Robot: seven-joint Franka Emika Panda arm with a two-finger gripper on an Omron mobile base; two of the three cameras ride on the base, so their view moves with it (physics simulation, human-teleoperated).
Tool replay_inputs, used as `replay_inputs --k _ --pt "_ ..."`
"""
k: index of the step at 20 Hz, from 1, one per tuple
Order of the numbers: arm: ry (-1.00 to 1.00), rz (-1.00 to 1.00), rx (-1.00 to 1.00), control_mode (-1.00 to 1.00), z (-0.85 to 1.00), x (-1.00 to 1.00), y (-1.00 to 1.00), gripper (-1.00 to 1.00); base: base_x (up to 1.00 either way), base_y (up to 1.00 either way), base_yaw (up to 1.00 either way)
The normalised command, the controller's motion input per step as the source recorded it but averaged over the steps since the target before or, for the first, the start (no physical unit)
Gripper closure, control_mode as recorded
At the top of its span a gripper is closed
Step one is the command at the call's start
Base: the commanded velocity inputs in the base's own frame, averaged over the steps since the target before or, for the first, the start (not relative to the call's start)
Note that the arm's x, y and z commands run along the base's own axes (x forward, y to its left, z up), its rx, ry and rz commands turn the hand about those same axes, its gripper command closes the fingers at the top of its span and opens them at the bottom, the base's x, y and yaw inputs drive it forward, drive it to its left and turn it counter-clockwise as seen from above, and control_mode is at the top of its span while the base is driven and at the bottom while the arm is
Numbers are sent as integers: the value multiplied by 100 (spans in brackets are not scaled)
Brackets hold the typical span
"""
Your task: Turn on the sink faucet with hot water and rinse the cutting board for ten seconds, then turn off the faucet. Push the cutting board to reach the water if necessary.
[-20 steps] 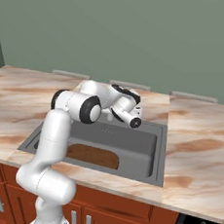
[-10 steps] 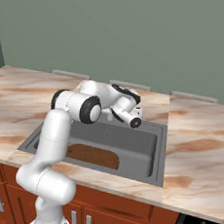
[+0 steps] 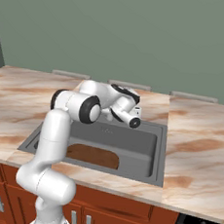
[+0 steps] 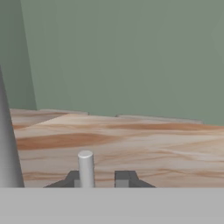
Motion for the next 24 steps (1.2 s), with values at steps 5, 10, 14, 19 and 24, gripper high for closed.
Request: replay_inputs --k 5,10,14,19,24 --pt "0 0 0 -100 0 0 0 100 0 0 0" --pt "0 0 0 -100 0 0 0 100 0 0 0" --pt "0 0 0 -100 0 0 0 100 0 0 0" --pt "0 0 0 -100 0 0 0 100 0 0 0" --pt "0 0 0 -100 0 0 0 100 0 0 0"
